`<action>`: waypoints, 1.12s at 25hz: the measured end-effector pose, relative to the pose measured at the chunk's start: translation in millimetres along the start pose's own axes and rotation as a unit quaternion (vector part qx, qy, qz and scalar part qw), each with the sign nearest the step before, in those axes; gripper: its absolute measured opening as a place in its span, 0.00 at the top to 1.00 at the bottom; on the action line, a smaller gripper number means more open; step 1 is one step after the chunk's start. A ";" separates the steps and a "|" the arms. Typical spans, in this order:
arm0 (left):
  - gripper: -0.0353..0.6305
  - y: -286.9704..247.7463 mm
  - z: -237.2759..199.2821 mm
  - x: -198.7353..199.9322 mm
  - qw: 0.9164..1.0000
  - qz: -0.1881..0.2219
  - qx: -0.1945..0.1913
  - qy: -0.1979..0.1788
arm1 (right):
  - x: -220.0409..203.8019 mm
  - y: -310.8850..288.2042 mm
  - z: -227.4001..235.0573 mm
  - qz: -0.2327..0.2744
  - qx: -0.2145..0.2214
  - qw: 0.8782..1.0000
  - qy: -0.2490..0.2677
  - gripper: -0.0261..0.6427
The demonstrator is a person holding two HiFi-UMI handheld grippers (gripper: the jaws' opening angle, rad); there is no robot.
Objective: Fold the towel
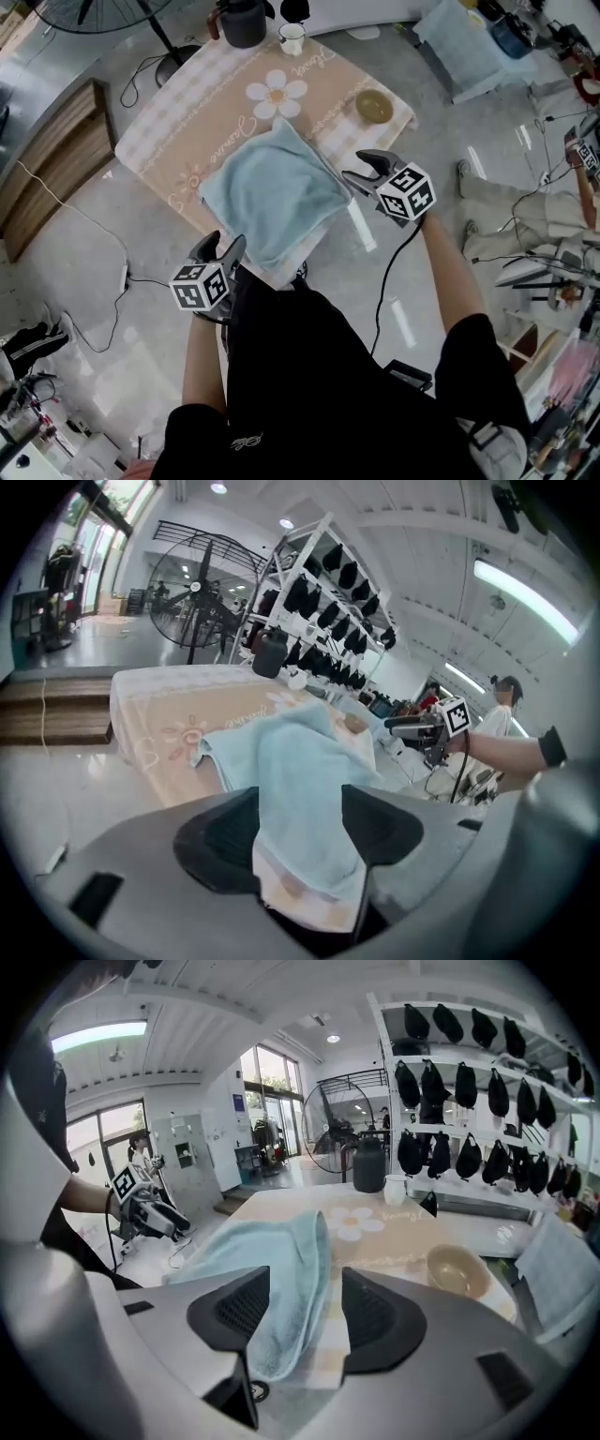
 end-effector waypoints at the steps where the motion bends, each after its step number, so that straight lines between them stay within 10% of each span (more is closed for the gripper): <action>1: 0.56 -1.3 -5.9 3.9 1.000 0.009 -0.001 0.014 | 6.3 -5.7 -1.4 0.001 0.003 1.000 0.003 0.63; 16: 0.56 -37.7 -92.8 46.7 0.994 0.024 0.006 0.109 | 82.9 -108.9 0.1 -0.029 0.031 0.999 0.012 0.63; 28: 0.57 -79.2 -150.6 60.7 0.987 -0.018 0.004 0.159 | 110.3 -176.6 24.0 -0.080 0.047 0.991 -0.098 0.64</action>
Point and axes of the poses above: the fingertips, and each gripper's own axes: y backward along the fingers, z to its right, x out of its top, the point moved 9 cm from there along y, backward along the fingers, and after that the axes turned 5 degrees about -y, right-handed, at the moved point
